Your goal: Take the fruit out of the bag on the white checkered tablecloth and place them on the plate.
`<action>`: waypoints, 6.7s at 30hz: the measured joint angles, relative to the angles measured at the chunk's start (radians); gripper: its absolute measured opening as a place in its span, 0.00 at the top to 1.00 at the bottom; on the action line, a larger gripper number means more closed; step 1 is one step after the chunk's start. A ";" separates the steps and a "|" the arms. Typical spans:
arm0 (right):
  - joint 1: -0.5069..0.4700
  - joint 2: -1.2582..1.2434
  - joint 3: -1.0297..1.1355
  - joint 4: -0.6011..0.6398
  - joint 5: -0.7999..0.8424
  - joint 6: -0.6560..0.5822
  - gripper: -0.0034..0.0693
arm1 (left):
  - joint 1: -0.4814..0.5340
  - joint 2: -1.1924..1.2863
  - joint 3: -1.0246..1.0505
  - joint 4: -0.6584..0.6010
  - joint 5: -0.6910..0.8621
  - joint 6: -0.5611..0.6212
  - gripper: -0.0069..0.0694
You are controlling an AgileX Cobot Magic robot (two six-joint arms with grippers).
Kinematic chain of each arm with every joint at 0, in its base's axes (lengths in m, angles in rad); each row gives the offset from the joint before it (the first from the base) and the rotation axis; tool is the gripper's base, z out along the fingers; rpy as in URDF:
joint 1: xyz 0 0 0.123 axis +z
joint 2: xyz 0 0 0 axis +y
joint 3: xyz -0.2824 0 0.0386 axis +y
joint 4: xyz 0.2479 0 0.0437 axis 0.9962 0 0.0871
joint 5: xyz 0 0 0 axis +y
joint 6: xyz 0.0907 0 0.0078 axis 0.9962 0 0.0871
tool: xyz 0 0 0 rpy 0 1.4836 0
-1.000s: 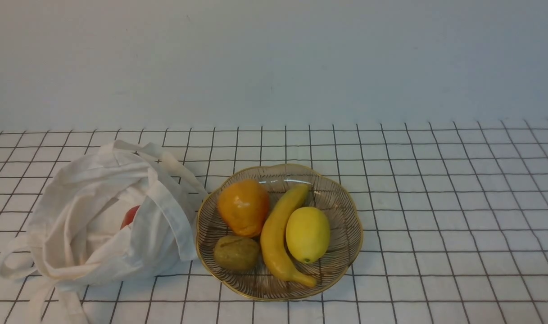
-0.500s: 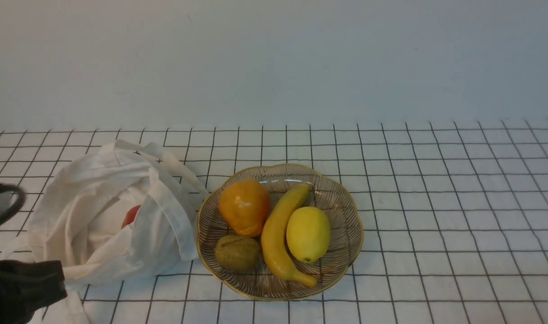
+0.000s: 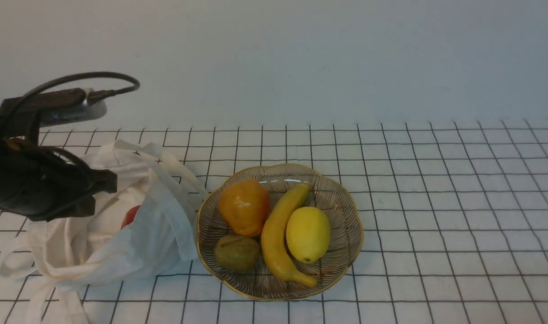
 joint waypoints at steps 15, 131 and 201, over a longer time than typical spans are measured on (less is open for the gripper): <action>0.000 0.000 0.000 0.000 0.000 0.000 0.97 | 0.001 0.290 -0.161 -0.048 -0.003 0.046 0.62; 0.000 0.000 0.000 0.000 0.000 0.000 0.97 | -0.486 0.103 -0.243 -0.089 -0.386 0.256 0.60; 0.000 0.000 0.000 0.000 0.000 0.003 0.97 | -0.001 -1.404 1.001 0.111 -0.454 0.076 0.92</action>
